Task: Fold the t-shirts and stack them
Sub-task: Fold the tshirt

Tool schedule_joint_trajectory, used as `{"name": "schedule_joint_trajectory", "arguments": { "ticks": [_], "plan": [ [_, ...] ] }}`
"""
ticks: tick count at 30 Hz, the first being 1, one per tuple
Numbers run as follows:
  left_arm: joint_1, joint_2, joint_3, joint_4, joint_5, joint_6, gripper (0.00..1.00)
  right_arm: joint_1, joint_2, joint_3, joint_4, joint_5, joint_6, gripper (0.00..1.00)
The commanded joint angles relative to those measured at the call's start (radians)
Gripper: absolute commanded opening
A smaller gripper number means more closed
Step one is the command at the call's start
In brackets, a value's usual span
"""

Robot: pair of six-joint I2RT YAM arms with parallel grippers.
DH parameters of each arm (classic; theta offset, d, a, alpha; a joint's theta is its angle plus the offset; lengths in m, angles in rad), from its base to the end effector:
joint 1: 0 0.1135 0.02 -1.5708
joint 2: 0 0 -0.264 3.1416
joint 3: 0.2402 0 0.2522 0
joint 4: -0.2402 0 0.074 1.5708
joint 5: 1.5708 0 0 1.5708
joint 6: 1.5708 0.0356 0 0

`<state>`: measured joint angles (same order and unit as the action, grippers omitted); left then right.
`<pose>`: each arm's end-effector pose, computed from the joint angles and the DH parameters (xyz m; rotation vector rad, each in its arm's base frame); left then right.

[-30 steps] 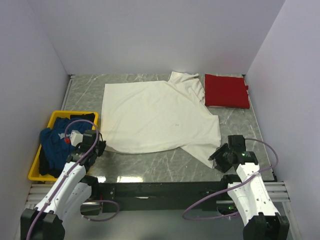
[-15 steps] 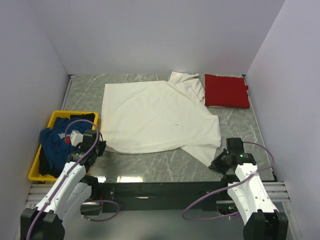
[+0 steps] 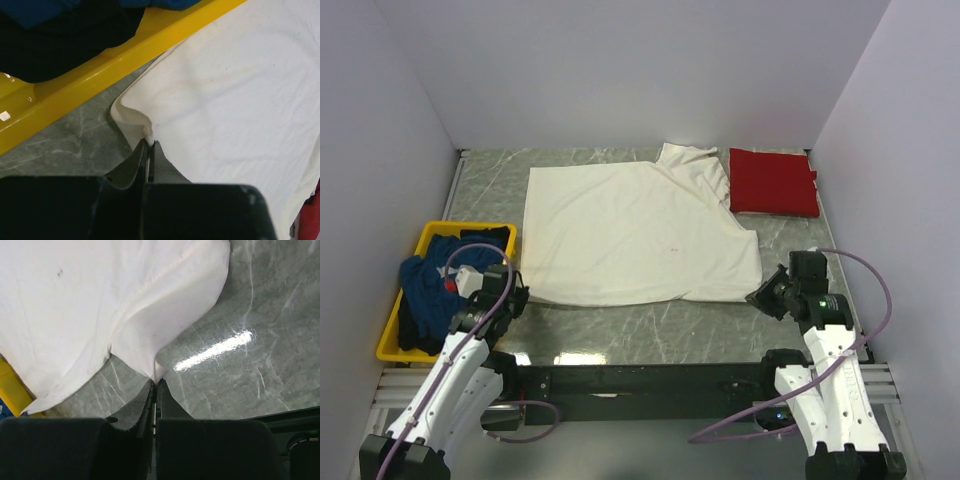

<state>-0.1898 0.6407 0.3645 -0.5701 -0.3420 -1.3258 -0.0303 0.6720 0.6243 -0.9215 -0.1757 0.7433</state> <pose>0.1316 -0.0131 0.1817 -1.4069 1.9161 -0.3203 0.1228 0.0025 0.2362 0.9129 2.4291 0.4949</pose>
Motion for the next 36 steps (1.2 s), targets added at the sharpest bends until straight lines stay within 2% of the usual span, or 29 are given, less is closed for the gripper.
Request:
{"name": "schedule_joint_trajectory", "arguments": {
  "ticks": [1, 6, 10, 15, 23, 29, 36],
  "plan": [
    [-0.003, -0.006, 0.034, -0.019, -0.023, -0.013, 0.01, 0.006, 0.006, 0.066, -0.02, 0.004, -0.03, 0.0],
    [-0.003, 0.082, 0.103, 0.021, -0.046, 0.005, 0.01, 0.006, 0.078, 0.141, 0.061, -0.018, -0.045, 0.0],
    [-0.005, 0.23, 0.183, 0.045, -0.066, 0.017, 0.01, 0.006, 0.175, 0.186, 0.18, -0.094, -0.058, 0.0],
    [-0.003, 0.384, 0.292, 0.068, -0.094, 0.034, 0.01, 0.006, 0.388, 0.248, 0.343, -0.172, -0.079, 0.0],
    [-0.002, 0.602, 0.435, 0.062, -0.129, 0.039, 0.01, 0.006, 0.72, 0.386, 0.464, -0.222, -0.114, 0.0],
    [0.006, 0.698, 0.505, 0.055, -0.143, 0.04, 0.01, 0.006, 0.888, 0.501, 0.495, -0.258, -0.13, 0.0],
    [0.036, 0.76, 0.536, 0.064, -0.143, 0.05, 0.01, -0.025, 0.972, 0.607, 0.489, -0.277, -0.137, 0.0]
  ]
}}
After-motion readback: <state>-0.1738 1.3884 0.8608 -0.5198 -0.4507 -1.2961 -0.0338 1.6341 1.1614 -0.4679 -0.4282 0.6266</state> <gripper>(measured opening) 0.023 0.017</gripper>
